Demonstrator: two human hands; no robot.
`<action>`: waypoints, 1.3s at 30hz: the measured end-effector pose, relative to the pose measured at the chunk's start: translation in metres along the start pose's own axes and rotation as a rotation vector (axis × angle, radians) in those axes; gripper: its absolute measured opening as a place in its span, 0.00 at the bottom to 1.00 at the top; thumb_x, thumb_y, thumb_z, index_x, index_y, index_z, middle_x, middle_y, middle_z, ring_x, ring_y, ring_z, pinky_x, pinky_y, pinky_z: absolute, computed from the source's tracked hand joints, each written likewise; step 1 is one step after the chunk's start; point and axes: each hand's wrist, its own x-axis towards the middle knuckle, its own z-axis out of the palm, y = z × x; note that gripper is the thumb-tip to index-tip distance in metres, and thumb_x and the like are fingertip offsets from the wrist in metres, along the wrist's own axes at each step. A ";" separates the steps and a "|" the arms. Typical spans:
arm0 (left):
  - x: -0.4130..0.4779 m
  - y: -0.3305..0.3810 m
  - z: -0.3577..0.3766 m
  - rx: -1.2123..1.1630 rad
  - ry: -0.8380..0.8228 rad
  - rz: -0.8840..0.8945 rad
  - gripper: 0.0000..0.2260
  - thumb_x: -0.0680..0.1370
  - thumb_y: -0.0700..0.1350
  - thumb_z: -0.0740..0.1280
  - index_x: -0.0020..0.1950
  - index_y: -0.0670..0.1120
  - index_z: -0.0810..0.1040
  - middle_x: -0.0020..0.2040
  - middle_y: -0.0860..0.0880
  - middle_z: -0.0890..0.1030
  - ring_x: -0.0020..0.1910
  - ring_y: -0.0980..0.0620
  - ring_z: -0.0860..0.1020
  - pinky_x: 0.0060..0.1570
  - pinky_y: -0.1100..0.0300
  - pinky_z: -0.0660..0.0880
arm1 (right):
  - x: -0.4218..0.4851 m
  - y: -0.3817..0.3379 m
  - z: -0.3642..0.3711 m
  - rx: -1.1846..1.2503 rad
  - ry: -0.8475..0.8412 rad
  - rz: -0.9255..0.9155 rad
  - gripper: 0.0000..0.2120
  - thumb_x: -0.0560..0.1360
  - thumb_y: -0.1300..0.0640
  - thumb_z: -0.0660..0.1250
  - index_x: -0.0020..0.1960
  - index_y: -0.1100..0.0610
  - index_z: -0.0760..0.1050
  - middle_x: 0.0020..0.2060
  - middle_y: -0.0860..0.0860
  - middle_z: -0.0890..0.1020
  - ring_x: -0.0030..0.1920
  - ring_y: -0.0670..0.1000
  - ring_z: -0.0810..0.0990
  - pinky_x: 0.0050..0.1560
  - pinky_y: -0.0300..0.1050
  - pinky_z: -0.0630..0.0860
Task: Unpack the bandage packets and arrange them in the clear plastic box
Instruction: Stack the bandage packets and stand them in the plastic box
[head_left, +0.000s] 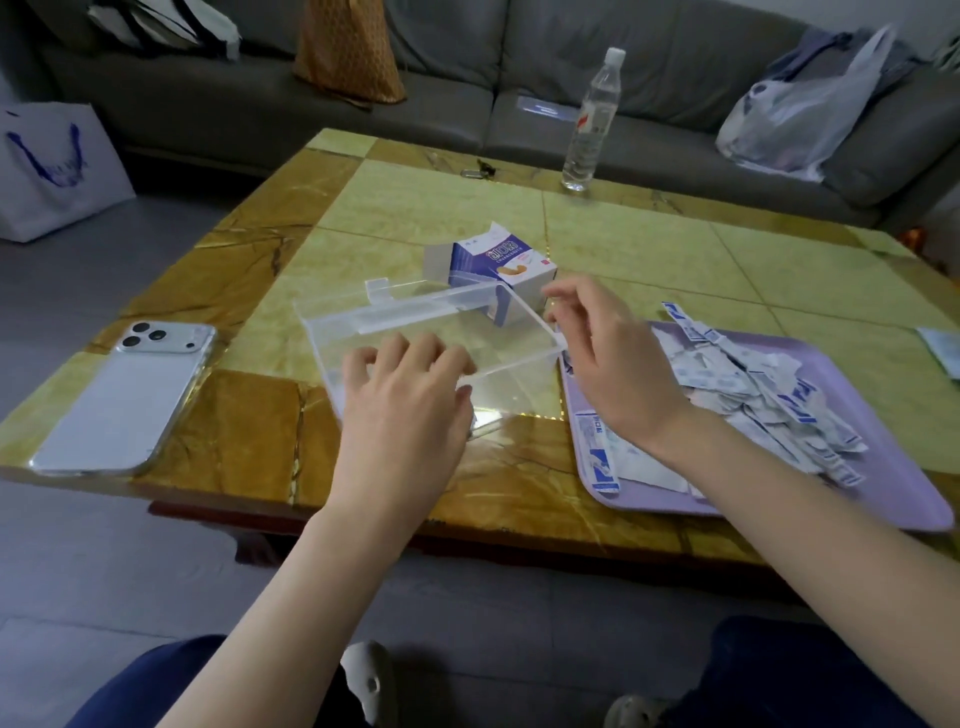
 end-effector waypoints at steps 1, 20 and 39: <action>0.002 0.006 0.003 -0.016 0.008 0.043 0.05 0.72 0.41 0.67 0.46 0.46 0.78 0.42 0.49 0.78 0.43 0.45 0.74 0.48 0.54 0.63 | -0.008 0.011 -0.005 -0.017 0.013 0.031 0.09 0.81 0.59 0.56 0.58 0.58 0.72 0.46 0.47 0.78 0.46 0.48 0.77 0.44 0.41 0.73; 0.019 0.083 0.103 -0.049 -0.701 0.309 0.28 0.77 0.48 0.63 0.75 0.50 0.56 0.72 0.50 0.63 0.70 0.49 0.61 0.68 0.58 0.58 | -0.093 0.133 -0.067 -0.306 -0.569 0.782 0.54 0.62 0.34 0.71 0.76 0.53 0.47 0.74 0.55 0.56 0.73 0.59 0.55 0.70 0.58 0.60; 0.030 0.135 0.132 -0.064 -0.566 0.291 0.17 0.83 0.51 0.51 0.72 0.52 0.60 0.74 0.49 0.57 0.71 0.47 0.58 0.69 0.52 0.57 | -0.095 0.171 -0.085 -0.262 -0.188 0.755 0.25 0.78 0.52 0.62 0.72 0.58 0.61 0.69 0.56 0.66 0.70 0.56 0.62 0.67 0.49 0.61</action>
